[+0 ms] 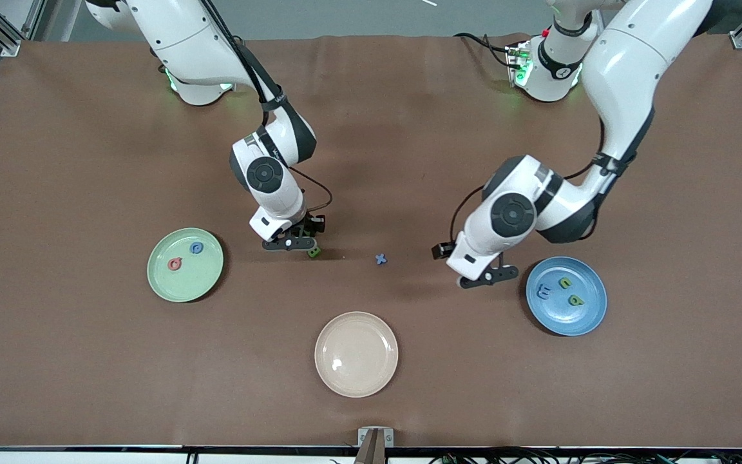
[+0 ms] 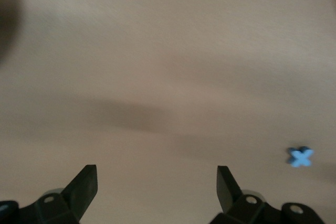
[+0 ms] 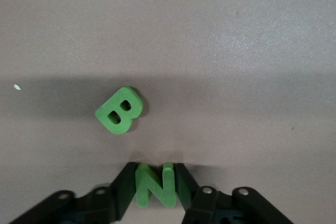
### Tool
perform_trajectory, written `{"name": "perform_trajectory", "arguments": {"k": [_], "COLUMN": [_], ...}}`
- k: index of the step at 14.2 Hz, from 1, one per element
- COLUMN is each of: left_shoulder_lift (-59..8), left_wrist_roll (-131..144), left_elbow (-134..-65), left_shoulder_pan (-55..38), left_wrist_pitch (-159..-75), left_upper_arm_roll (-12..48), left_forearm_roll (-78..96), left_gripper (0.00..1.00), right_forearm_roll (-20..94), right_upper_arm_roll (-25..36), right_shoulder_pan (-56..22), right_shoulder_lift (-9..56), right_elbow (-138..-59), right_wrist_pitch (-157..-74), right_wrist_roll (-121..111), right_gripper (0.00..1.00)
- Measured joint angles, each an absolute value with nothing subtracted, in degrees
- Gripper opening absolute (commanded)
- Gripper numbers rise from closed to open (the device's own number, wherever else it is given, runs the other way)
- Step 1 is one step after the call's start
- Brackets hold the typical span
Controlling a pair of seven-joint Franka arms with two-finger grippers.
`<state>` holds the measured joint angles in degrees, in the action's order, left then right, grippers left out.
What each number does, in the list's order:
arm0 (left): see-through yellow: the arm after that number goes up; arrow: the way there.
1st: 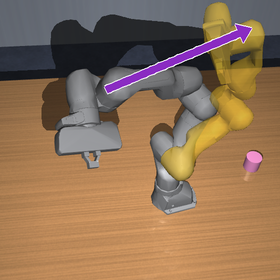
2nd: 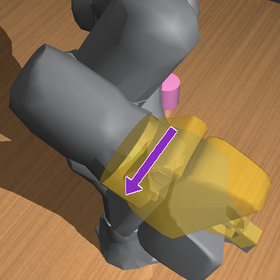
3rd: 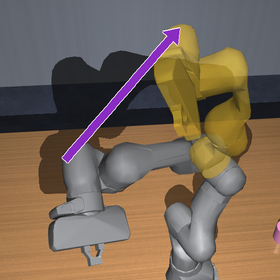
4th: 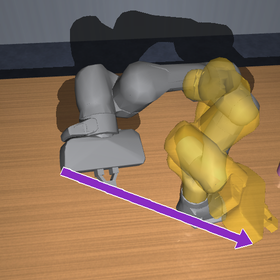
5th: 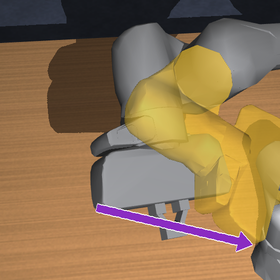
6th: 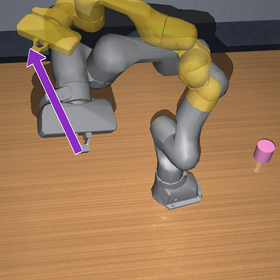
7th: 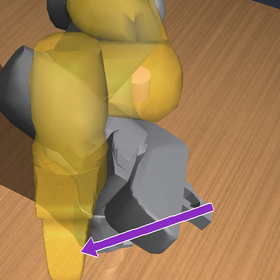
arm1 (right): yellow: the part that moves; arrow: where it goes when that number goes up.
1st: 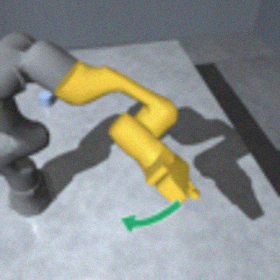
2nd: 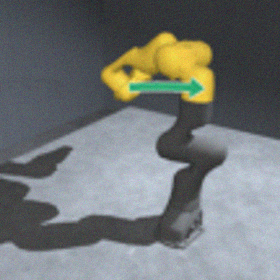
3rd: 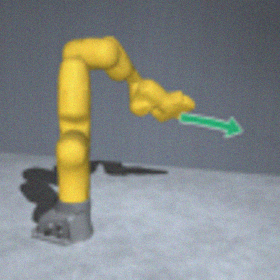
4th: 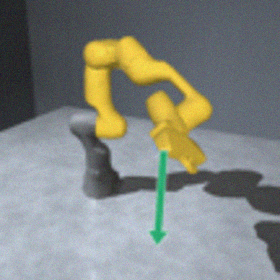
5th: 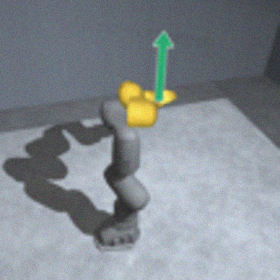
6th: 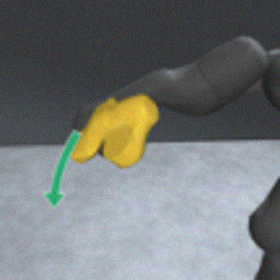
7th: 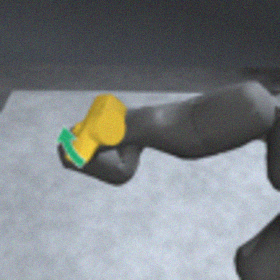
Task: Sort upper and lower case letters into plates
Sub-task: 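Release green N on the green plate while the left gripper grasps blue x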
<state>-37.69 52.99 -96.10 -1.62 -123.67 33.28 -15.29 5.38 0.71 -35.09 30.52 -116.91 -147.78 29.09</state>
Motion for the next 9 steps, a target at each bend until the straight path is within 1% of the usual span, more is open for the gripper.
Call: {"name": "perform_trajectory", "arguments": {"k": [1,2,3,5,7,8,9], "left_shoulder_lift": [-38.41,-39.49,-40.76,-43.11,-45.47,-46.67,-47.73], "left_wrist_roll": [55.66,58.43,61.10,65.41,67.84,68.91,70.04], "left_elbow": [-95.77,-94.74,-93.01,-89.16,-86.06,-84.67,-83.38], "left_shoulder_pan": [-3.00,-4.91,-7.72,-14.64,-20.01,-21.85,-23.22], "left_wrist_pitch": [-124.39,-125.09,-125.57,-125.71,-125.71,-125.75,-125.77], "left_upper_arm_roll": [33.25,33.06,32.11,27.82,24.28,23.21,22.41], "left_forearm_roll": [-15.29,-15.29,-15.29,-15.29,-15.29,-15.29,-15.29], "left_gripper": [1.00,1.00,1.00,0.99,0.95,0.90,0.88], "right_forearm_roll": [5.40,5.41,5.45,5.45,5.39,5.39,5.39], "right_upper_arm_roll": [0.72,0.77,0.84,1.47,2.07,2.23,2.34], "right_shoulder_pan": [-35.09,-35.08,-35.06,-34.49,-31.59,-29.11,-26.30], "right_shoulder_lift": [30.36,30.36,30.36,30.33,30.00,29.43,28.62], "right_elbow": [-116.94,-116.96,-116.96,-116.97,-116.81,-116.62,-116.24], "right_wrist_pitch": [-147.66,-147.65,-147.65,-147.76,-148.06,-147.38,-145.36], "right_wrist_roll": [29.16,29.30,29.52,29.58,26.44,23.18,19.63], "right_gripper": [0.06,0.03,0.02,0.02,0.02,0.02,0.02]}}
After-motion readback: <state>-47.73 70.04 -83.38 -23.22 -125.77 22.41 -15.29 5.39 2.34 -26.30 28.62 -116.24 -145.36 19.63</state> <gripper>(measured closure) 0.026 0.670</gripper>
